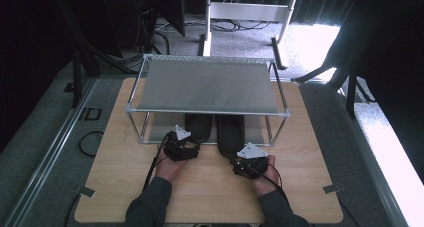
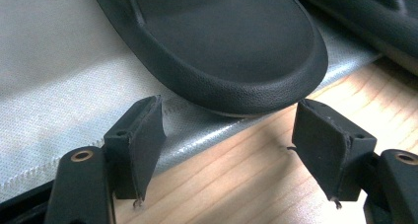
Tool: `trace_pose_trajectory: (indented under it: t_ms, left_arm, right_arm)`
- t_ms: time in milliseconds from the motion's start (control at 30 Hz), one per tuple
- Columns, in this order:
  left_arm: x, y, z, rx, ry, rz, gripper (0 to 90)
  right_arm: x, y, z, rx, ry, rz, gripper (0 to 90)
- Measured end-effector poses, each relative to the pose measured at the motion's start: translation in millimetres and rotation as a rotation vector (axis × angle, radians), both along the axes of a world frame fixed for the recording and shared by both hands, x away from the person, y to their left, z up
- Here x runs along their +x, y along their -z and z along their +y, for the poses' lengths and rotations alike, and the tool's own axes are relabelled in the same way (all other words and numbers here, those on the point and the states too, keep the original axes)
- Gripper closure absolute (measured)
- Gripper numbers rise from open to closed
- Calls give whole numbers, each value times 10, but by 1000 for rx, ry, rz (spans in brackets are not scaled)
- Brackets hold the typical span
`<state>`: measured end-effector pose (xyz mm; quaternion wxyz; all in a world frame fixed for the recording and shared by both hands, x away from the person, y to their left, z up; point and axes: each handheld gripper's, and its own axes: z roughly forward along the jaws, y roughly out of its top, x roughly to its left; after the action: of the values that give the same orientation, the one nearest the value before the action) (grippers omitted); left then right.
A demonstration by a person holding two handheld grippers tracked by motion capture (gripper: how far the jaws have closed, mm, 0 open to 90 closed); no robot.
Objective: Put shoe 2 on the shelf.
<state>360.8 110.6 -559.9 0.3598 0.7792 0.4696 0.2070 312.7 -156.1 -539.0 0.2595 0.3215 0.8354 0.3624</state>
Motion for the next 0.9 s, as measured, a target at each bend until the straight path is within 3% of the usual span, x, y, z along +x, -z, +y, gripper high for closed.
trace_pose_trajectory:
  t_ms: [433,900]
  left_arm:
    - [1,0,1,-1,1,1,288]
    - [1,0,2,-1,2,1,288]
  right_arm:
    - [203,34,102,9,22,-5,417]
    - [307,50,119,19,15,-5,419]
